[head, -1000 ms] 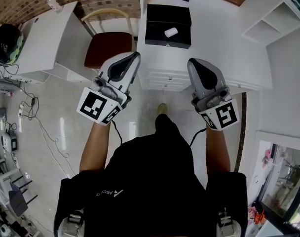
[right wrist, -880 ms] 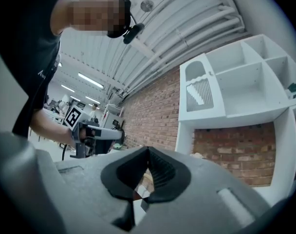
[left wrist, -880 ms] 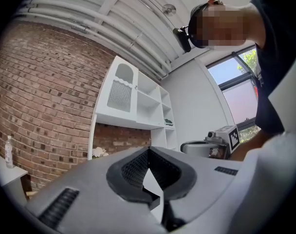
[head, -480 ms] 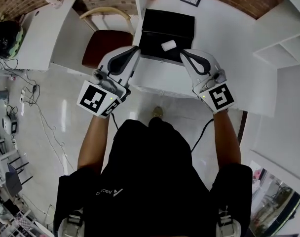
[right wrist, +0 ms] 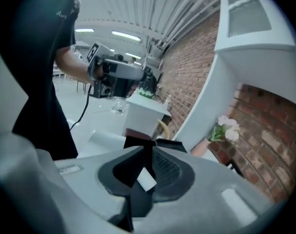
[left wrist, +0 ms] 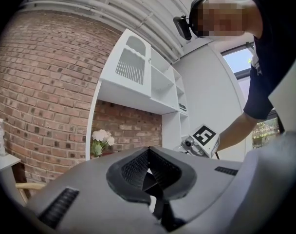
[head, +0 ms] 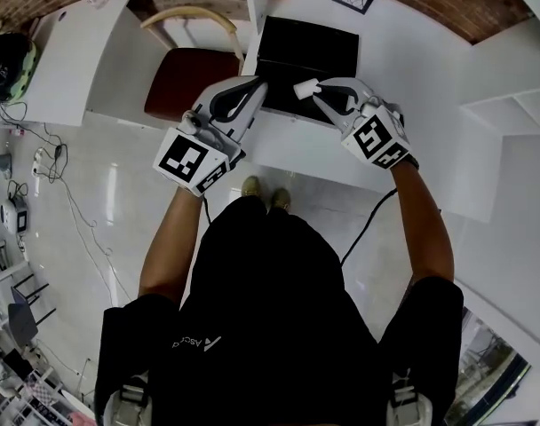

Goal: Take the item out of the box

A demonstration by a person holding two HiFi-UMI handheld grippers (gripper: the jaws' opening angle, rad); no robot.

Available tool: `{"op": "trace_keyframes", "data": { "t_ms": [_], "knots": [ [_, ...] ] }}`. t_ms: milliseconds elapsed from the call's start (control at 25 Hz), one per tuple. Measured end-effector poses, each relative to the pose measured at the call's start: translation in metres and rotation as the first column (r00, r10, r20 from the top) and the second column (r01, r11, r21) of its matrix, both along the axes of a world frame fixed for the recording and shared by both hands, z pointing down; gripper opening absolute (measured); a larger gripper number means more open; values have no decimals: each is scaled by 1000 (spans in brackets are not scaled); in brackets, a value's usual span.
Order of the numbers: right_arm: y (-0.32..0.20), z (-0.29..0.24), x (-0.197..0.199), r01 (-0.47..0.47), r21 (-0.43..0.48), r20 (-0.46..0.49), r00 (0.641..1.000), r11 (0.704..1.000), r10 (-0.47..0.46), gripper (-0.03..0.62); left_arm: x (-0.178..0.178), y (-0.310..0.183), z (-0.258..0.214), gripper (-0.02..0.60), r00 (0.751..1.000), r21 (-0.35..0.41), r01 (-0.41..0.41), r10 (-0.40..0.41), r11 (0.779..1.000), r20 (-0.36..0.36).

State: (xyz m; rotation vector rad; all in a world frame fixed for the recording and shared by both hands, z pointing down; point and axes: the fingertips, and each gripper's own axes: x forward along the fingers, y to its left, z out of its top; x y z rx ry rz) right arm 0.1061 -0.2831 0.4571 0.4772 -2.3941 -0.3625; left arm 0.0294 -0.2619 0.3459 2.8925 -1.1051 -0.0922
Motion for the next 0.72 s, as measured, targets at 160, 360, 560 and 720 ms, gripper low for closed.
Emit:
{"op": "trace_keyframes", "data": {
  "t_ms": [160, 360, 560, 720],
  "knots": [
    [-5, 34, -9, 101, -30, -186, 977, 994, -105, 95, -1, -13, 13, -2, 1000, -22, -14, 14, 1000, -3],
    [-14, 71, -19, 179, -81, -359, 912, 981, -196, 143, -13, -24, 22, -2, 1000, -42, -14, 13, 999, -18],
    [-23, 106, -21, 237, -104, -499, 828, 966, -257, 169, -21, -29, 31, -2, 1000, -60, -21, 19, 998, -24],
    [-28, 130, -21, 249, -127, -574, 771, 960, -276, 191, -28, -30, 36, -2, 1000, -72, -25, 24, 997, -20]
  ]
}}
